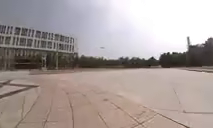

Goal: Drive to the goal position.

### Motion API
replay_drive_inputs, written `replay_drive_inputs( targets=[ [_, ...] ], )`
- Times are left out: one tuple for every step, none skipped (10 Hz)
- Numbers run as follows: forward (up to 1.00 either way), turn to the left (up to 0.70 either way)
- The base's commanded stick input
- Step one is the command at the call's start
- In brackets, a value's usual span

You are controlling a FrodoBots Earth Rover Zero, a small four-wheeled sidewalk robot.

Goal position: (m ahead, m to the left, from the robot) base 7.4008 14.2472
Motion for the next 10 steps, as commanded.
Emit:
replay_drive_inputs(
  targets=[
    [0.7,0.0],
    [0.7,0.0],
    [0.7,0.0],
    [0.7,0.0],
    [0.7,0.0],
    [0.7,0.0],
    [0.7,0.0],
    [0.7,0.0],
    [0.7,0.0],
    [0.7,0.0]
  ],
)
